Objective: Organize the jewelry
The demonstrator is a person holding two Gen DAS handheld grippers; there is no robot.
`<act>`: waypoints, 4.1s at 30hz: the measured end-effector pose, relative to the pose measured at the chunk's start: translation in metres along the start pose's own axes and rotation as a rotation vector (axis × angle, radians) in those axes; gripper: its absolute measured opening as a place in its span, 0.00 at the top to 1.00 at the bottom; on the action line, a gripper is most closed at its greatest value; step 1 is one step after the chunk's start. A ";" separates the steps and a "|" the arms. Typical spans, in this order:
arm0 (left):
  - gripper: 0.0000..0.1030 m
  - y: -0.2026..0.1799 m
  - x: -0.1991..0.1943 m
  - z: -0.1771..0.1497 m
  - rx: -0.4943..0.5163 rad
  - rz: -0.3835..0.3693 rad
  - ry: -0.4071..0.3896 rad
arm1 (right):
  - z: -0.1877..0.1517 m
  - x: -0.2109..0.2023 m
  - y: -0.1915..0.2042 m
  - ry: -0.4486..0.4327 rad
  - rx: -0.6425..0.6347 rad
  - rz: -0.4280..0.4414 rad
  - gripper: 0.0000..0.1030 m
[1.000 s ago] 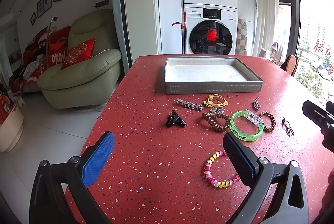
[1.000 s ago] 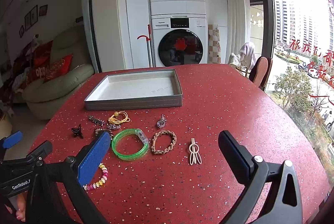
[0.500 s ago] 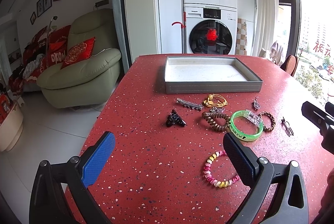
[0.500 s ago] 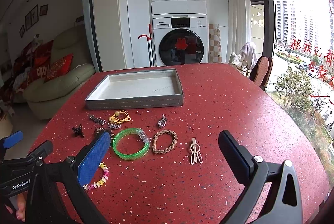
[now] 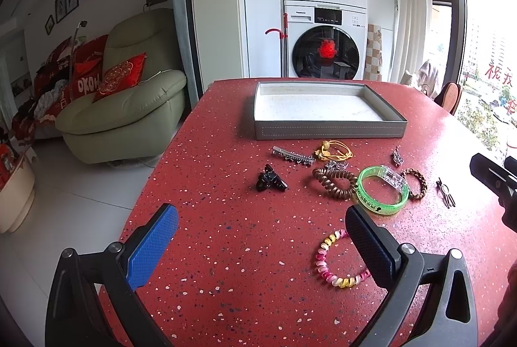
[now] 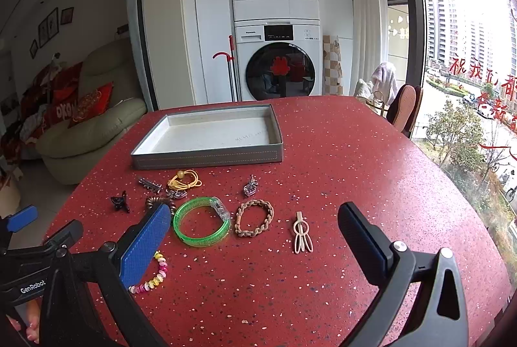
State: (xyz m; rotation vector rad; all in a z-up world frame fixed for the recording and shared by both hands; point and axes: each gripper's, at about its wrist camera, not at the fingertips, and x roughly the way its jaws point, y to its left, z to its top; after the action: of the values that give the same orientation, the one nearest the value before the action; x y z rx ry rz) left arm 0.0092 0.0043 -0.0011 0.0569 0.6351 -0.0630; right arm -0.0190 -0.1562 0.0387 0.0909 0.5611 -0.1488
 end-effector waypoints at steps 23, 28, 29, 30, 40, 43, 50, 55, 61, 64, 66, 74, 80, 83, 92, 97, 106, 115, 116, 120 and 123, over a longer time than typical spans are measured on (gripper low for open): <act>0.00 0.001 0.003 0.001 0.001 -0.002 0.008 | -0.003 0.003 -0.003 0.010 0.001 0.006 0.00; 0.00 -0.001 0.008 0.001 0.009 -0.031 0.024 | -0.006 0.007 -0.009 0.027 0.001 0.007 0.00; 0.00 -0.001 0.011 0.001 0.011 -0.039 0.039 | -0.006 0.009 -0.011 0.036 0.000 -0.001 0.00; 0.00 -0.001 0.015 0.001 0.014 -0.049 0.055 | -0.005 0.011 -0.014 0.047 0.003 -0.005 0.00; 0.00 -0.020 0.050 -0.002 0.092 -0.182 0.196 | -0.014 0.057 -0.053 0.279 0.056 -0.036 0.00; 0.00 -0.030 0.057 -0.003 0.127 -0.192 0.212 | -0.016 0.072 -0.063 0.328 0.066 -0.048 0.00; 0.00 -0.037 0.073 -0.004 0.145 -0.230 0.270 | -0.014 0.106 -0.063 0.398 0.014 -0.065 0.20; 0.07 -0.045 0.080 -0.011 0.177 -0.234 0.306 | -0.017 0.120 -0.060 0.429 -0.018 -0.084 0.34; 0.32 -0.053 0.073 -0.017 0.213 -0.264 0.301 | -0.013 0.119 -0.050 0.431 -0.031 -0.066 0.50; 0.73 -0.059 0.068 -0.017 0.251 -0.294 0.288 | -0.014 0.117 -0.043 0.428 -0.043 -0.056 0.77; 0.73 -0.059 0.068 -0.016 0.253 -0.303 0.290 | -0.015 0.116 -0.042 0.428 -0.037 -0.061 0.80; 0.73 -0.036 0.069 0.012 0.113 -0.396 0.291 | 0.007 0.107 -0.053 0.392 0.046 0.018 0.80; 0.73 -0.022 0.075 0.064 0.056 -0.409 0.218 | 0.046 0.113 -0.046 0.353 0.061 0.097 0.80; 0.73 -0.016 0.091 0.097 0.048 -0.372 0.175 | 0.070 0.130 -0.038 0.345 0.064 0.129 0.80; 0.73 -0.023 0.192 0.168 0.027 -0.286 0.181 | 0.123 0.216 -0.008 0.369 0.039 0.175 0.80; 0.73 -0.044 0.255 0.167 0.095 -0.217 0.262 | 0.122 0.269 0.003 0.432 0.014 0.161 0.80; 0.73 -0.052 0.294 0.146 0.139 -0.120 0.328 | 0.098 0.298 0.003 0.496 -0.006 0.129 0.79; 0.00 -0.041 0.265 0.158 0.100 -0.088 0.223 | 0.109 0.274 -0.005 0.467 0.081 0.199 0.43; 0.00 -0.040 0.261 0.159 0.102 -0.087 0.225 | 0.110 0.271 -0.007 0.465 0.096 0.209 0.39; 0.00 -0.026 0.224 0.166 0.073 -0.096 0.158 | 0.114 0.251 -0.011 0.446 0.160 0.259 0.25; 0.00 -0.009 0.191 0.162 0.045 -0.115 0.120 | 0.117 0.234 -0.009 0.420 0.195 0.304 0.21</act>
State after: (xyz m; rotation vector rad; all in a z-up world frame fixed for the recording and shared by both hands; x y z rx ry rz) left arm 0.2578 -0.0247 0.0157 0.0679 0.7566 -0.1862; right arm 0.2364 -0.2065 0.0112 0.4016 0.9425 0.1161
